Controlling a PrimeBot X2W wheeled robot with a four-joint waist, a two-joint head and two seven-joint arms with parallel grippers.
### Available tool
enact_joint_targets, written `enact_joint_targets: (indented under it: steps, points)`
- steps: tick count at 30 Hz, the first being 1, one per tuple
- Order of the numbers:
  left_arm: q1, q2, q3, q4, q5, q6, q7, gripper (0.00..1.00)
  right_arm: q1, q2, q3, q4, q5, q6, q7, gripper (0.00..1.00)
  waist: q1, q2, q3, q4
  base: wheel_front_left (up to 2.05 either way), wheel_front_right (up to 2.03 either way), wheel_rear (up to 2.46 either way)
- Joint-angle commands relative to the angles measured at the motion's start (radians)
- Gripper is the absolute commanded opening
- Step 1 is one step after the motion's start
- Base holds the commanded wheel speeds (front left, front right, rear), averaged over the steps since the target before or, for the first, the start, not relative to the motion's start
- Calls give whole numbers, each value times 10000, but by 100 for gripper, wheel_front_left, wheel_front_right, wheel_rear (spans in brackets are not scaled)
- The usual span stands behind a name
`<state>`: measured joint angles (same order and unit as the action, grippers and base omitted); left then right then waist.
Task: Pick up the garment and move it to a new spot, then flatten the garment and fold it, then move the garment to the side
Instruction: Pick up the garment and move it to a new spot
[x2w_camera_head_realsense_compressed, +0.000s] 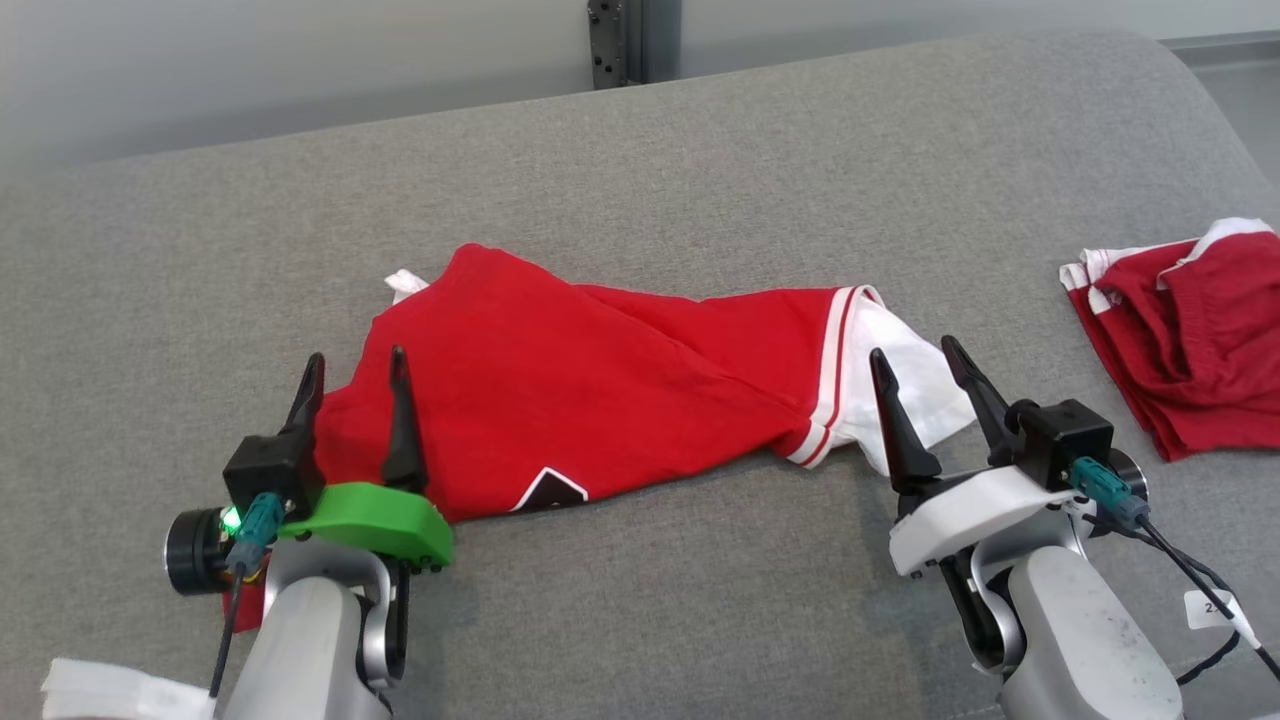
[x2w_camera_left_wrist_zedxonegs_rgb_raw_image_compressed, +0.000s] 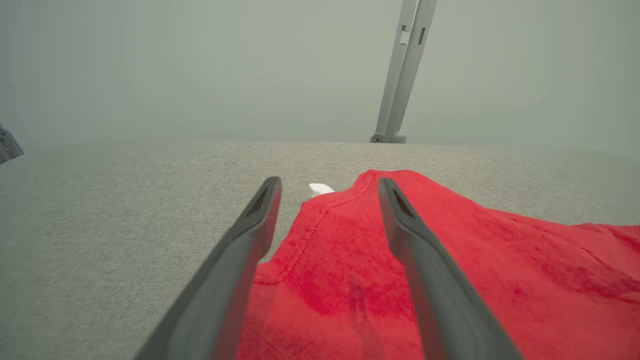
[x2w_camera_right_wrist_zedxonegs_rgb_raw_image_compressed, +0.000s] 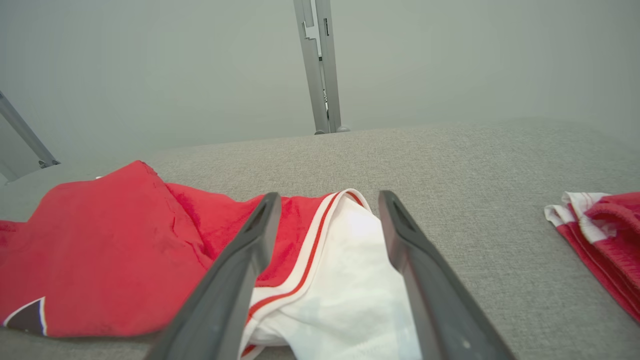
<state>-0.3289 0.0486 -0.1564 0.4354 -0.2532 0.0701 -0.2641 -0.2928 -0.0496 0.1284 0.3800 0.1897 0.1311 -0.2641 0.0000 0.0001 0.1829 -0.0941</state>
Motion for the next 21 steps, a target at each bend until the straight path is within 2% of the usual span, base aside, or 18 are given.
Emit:
enact_joint_targets:
  steps: [1,12,19,21]
  points:
    - [345,40,207,-93,3,-41,1,100,147,-28,-59,50,-36,-8,0,100,0,-1,-314,384,0,0,0]
    - [2378,37,1525,-624,205,49,1,100,619,-23,-215,240,84,-8,1,100,0,-1,-850,904,0,0,0]
    - [2529,37,1544,-780,179,48,1,100,593,-24,-254,224,90,-8,1,100,0,-1,-758,992,0,0,0]
    - [2387,37,1441,-815,60,-115,1,100,542,-21,-186,219,126,-8,1,100,0,-1,-720,953,0,0,0]
